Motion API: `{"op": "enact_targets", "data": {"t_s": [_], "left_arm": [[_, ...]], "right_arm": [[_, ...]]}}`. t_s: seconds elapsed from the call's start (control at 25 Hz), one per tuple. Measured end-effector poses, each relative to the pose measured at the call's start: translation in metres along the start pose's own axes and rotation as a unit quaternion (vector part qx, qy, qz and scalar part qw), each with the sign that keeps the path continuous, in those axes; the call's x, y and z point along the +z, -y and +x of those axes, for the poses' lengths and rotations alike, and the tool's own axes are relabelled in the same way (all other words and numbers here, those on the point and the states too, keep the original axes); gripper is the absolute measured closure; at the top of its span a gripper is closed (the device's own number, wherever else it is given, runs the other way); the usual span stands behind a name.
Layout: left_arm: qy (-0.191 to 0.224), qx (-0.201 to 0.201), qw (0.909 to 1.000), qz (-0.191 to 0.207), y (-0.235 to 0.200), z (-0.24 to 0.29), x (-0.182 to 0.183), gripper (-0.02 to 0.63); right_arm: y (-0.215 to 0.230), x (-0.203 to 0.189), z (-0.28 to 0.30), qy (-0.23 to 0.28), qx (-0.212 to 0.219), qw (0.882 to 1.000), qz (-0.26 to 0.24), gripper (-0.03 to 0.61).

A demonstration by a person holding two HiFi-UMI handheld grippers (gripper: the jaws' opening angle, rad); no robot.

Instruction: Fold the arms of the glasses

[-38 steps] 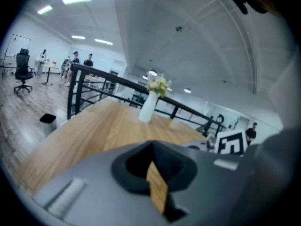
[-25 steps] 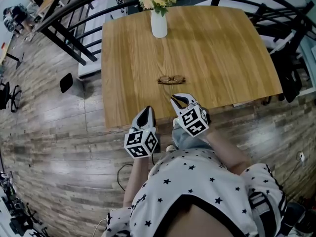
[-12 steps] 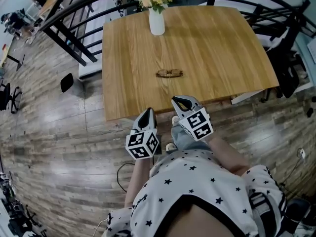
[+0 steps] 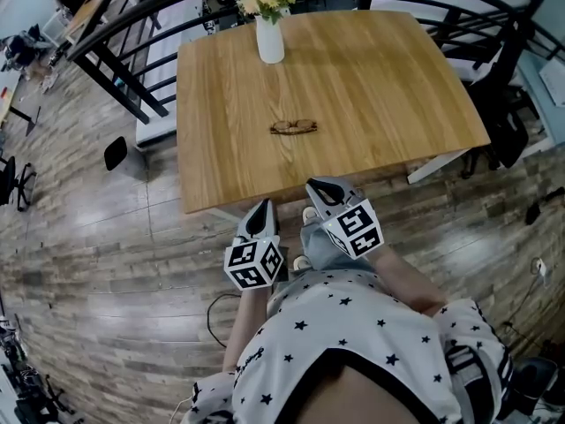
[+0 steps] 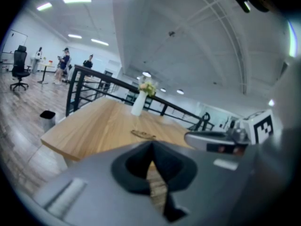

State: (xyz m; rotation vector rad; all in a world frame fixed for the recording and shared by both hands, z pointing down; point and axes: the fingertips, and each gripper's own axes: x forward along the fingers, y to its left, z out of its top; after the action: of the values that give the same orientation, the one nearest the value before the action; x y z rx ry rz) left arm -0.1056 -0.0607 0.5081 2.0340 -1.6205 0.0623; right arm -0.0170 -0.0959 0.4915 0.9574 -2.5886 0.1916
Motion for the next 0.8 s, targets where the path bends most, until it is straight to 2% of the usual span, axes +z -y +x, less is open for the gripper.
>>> {"op": "enact_targets", "data": {"t_s": [0.8], "left_arm": [[0.002, -0.004, 1.0, 0.007, 0.002, -0.001, 0.0, 0.607]], "right_arm": [[-0.009, 0.008, -0.005, 0.012, 0.015, 1.0, -0.003, 0.561]]}}
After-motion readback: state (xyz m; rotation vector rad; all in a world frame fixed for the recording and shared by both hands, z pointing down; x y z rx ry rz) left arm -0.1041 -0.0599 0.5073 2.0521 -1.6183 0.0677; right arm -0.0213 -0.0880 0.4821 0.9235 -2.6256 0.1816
